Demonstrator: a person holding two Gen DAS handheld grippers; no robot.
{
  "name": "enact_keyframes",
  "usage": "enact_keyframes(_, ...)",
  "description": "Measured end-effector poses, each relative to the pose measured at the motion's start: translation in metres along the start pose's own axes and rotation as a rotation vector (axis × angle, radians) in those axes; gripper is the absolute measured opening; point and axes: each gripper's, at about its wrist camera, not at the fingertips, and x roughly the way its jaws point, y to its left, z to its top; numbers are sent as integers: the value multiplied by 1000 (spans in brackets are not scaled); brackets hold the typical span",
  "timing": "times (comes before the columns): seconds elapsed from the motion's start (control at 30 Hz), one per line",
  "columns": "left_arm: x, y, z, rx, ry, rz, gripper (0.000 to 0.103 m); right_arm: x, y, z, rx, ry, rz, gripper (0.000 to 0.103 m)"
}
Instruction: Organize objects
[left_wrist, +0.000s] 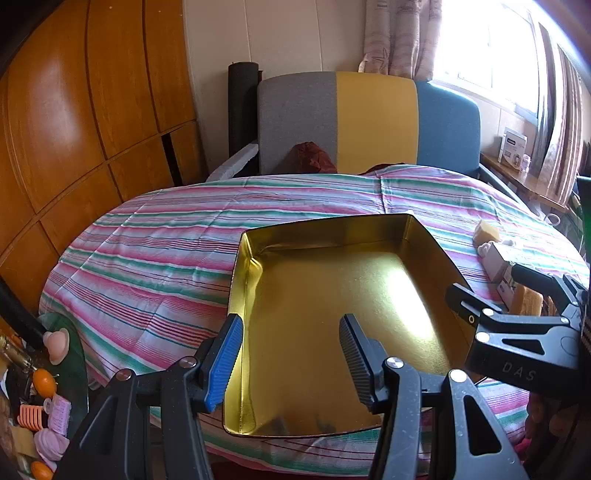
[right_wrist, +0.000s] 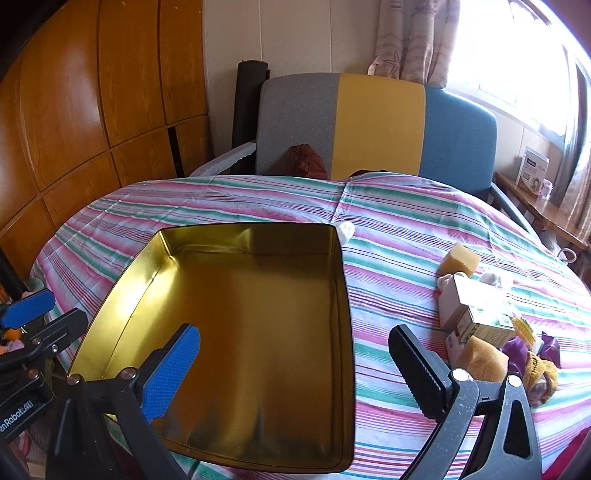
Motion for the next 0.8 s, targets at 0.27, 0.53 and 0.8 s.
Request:
enact_keyframes(0.27, 1, -6, 2, 25, 4, -23, 55, -15, -103, -1, -27, -23, 41, 103)
enact_keyframes(0.53, 13, -3, 5, -66, 109, -343, 63, -11, -163, 18, -22, -30, 33, 103)
enact_keyframes(0.8, 25, -24, 21, -28, 141, -449, 64, -11, -233, 43, 9, -45, -4, 103)
